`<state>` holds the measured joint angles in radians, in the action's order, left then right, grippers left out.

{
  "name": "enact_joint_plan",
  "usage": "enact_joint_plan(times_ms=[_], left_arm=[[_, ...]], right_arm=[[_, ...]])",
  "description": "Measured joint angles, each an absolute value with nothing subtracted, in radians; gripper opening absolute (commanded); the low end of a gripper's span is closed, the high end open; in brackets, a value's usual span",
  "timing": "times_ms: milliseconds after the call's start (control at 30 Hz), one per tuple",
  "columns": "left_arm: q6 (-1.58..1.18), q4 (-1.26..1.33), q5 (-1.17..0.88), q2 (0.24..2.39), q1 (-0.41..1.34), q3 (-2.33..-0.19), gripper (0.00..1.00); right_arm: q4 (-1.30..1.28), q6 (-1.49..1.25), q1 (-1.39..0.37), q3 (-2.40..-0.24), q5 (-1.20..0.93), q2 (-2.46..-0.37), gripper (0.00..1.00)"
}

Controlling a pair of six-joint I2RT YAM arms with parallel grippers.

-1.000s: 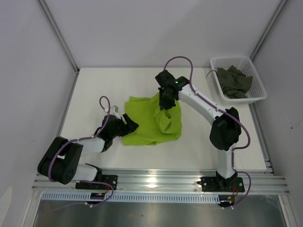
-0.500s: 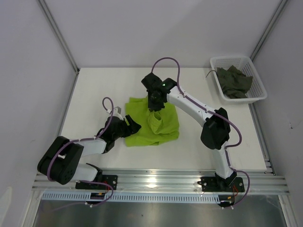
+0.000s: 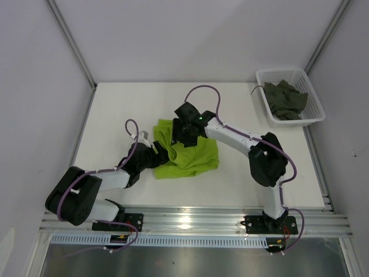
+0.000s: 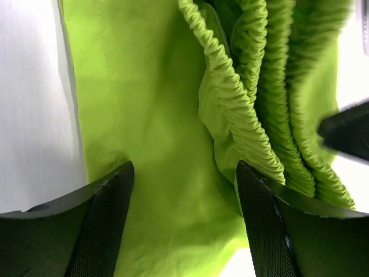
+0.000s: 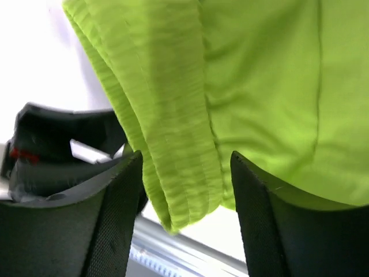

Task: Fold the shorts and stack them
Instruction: Fold the shorts

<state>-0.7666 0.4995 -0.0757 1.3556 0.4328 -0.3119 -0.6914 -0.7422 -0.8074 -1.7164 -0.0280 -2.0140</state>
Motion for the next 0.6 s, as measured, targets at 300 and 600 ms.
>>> enact_joint_plan(times_ms=[300,600], left_arm=[[-0.82,0.332,-0.049,1.003,0.437,-0.203,0.72],[-0.819,0.139,0.027,0.809,0.438,-0.279,0.75]], right_arm=[[-0.406,-0.768,-0.699,-1.433,-0.122,-1.733,0.41],[-0.211,-0.795,-0.722,-1.248,-0.167,-1.782,0.06]])
